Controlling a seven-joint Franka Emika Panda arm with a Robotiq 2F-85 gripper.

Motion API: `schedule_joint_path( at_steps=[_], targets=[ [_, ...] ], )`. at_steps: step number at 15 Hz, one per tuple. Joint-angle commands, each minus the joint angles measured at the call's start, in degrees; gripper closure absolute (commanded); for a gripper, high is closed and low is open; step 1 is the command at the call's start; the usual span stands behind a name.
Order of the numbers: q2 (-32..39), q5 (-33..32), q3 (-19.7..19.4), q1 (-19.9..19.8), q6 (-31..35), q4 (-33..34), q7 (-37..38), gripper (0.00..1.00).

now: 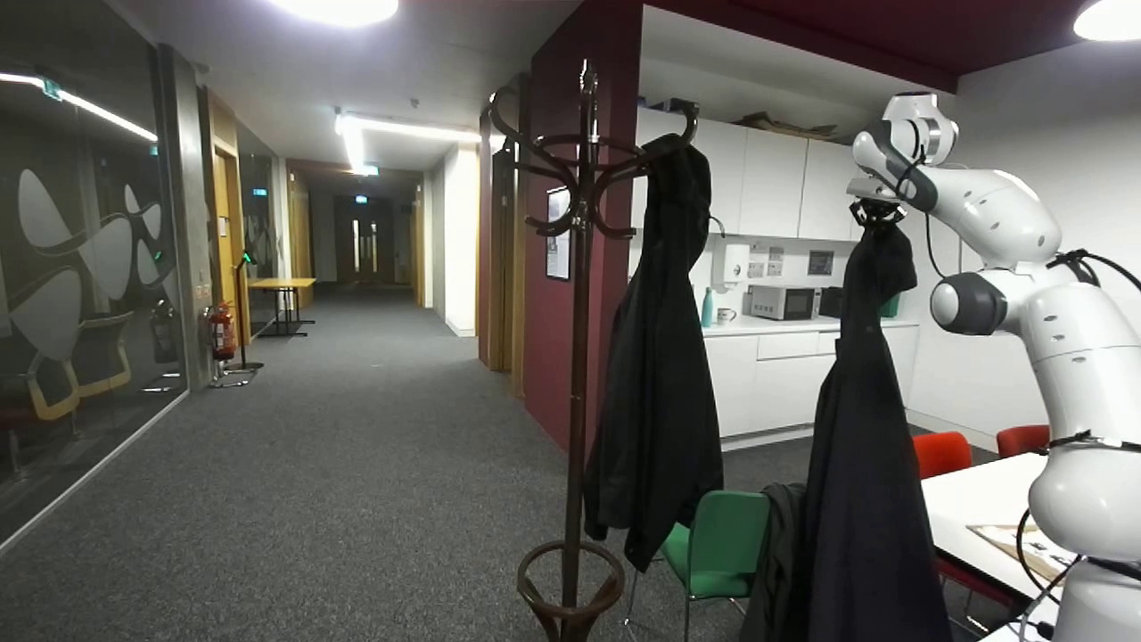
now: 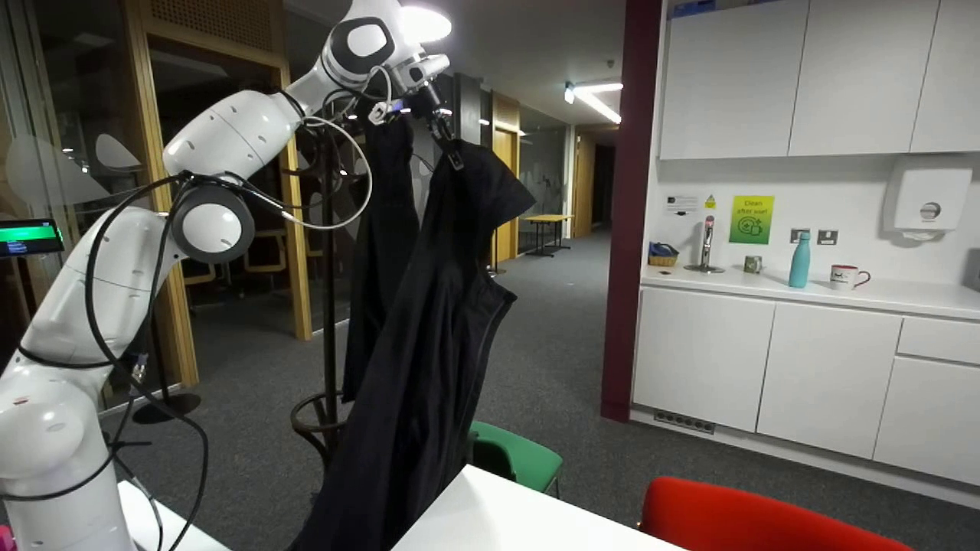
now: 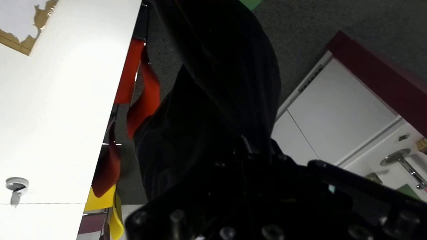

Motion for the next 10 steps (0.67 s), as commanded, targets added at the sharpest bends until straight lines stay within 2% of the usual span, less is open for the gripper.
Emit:
schedule_joint_path(
  at_steps=[1, 4, 7, 10],
  targets=[
    [1.15, 0.31, 0.35, 0.64, 4.58, -0.18, 2.16, 0.99],
    [2.62, 0.87, 1.07, 0.91, 5.84, -0.12, 1.89, 0.99],
    [2.94, 3.45, 4.12, 1.39, 6.68, -0.08, -2.9, 0.99],
    [2.59, 6.87, 6.82, 2.08, 6.26, -0.44, -4.52, 0.99]
  ],
)
